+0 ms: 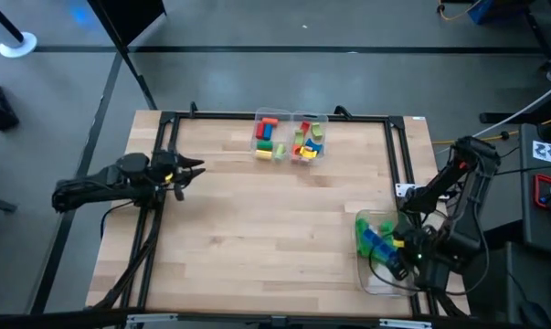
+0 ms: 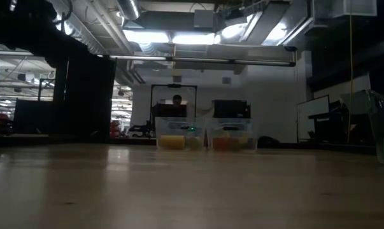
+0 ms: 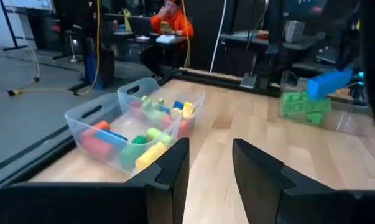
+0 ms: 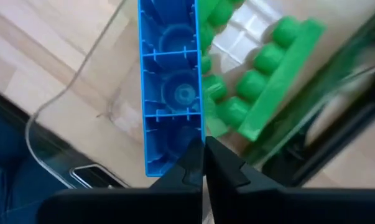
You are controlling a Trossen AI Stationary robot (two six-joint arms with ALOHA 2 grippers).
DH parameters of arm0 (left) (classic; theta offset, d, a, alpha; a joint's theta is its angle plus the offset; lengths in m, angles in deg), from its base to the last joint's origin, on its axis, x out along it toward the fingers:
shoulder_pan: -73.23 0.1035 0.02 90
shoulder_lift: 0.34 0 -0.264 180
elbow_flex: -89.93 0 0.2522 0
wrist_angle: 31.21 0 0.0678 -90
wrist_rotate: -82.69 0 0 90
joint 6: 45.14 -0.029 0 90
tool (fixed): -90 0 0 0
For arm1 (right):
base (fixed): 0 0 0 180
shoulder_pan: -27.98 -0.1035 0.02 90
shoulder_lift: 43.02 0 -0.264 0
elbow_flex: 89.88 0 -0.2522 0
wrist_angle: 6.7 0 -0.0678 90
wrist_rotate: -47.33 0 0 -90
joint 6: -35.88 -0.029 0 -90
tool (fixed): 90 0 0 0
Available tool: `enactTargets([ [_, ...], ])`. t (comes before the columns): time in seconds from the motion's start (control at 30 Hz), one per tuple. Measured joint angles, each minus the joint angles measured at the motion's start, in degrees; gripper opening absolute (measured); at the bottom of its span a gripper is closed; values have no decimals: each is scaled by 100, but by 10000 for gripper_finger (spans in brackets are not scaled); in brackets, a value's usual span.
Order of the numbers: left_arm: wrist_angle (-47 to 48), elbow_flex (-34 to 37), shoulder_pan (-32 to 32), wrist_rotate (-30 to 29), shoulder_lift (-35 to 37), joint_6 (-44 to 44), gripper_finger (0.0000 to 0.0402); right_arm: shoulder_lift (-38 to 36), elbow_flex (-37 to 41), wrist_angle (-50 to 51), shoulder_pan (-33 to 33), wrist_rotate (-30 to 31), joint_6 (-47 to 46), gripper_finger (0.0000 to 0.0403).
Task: Sort blocks by size
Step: Put the blue 4 stud game piece into the bottom transparent bin
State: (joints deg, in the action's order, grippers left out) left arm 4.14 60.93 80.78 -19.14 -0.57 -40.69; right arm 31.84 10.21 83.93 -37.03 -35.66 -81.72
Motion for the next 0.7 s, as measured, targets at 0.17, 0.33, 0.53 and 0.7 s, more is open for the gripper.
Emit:
enactTargets([
  [0.17, -872, 600, 0, 2, -1, 16, 109, 0, 461, -737, -110, 26, -3, 11],
  [0.33, -1454, 1119, 0, 1, -2, 5, 109, -2, 764, -1177, -101, 175, 78, 12],
  [0.53, -1751, 1226, -2, 28, -25, -186, 109, 0, 932, -1357, -101, 205, 88, 13],
  [0.7, -1723, 1226, -2, 26, -26, -300, 109, 0, 948, -1365, -97, 205, -50, 14],
])
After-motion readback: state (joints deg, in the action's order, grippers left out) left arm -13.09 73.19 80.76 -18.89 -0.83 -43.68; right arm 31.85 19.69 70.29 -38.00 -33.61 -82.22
